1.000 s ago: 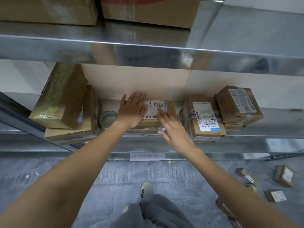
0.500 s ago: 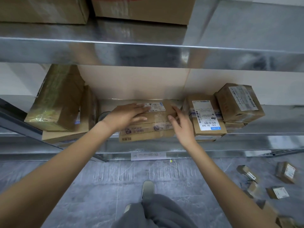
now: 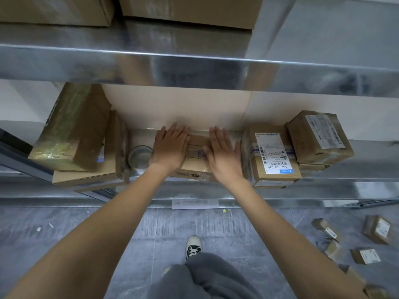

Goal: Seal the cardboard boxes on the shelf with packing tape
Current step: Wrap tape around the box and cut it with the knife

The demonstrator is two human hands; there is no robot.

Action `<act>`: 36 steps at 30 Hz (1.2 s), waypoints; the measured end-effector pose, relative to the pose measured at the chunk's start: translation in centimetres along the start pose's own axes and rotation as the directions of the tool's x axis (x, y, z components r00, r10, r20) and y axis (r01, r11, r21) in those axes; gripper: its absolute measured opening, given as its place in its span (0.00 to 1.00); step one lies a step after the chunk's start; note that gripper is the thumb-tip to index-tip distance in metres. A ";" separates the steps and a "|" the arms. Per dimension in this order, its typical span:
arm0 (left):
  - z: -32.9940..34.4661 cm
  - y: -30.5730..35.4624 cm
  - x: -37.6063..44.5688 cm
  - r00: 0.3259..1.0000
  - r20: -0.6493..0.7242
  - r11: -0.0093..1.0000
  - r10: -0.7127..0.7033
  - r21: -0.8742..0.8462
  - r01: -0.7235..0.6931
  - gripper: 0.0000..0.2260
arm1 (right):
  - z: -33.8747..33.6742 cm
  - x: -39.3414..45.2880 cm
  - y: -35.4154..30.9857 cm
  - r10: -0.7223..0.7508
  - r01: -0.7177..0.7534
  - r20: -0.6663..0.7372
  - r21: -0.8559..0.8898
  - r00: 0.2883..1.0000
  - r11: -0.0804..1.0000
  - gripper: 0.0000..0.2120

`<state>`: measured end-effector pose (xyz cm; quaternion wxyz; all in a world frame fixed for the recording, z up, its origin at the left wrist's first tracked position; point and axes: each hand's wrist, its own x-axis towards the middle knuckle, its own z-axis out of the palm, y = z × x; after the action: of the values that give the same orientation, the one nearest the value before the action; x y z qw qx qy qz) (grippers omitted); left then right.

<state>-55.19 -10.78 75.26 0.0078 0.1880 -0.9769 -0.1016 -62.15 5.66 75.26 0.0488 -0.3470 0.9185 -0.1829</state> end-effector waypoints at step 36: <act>-8.0 0.4 -10.4 0.800 0.209 -0.011 -0.562 -0.969 0.245 0.09 | -5.2 -9.4 -6.3 0.643 -0.262 -0.012 0.908 0.766 0.328 0.23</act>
<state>-45.23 -8.11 83.45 0.2173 0.4223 -0.5546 -0.6832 -52.25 9.07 82.04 0.0924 0.0461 0.7440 -0.6601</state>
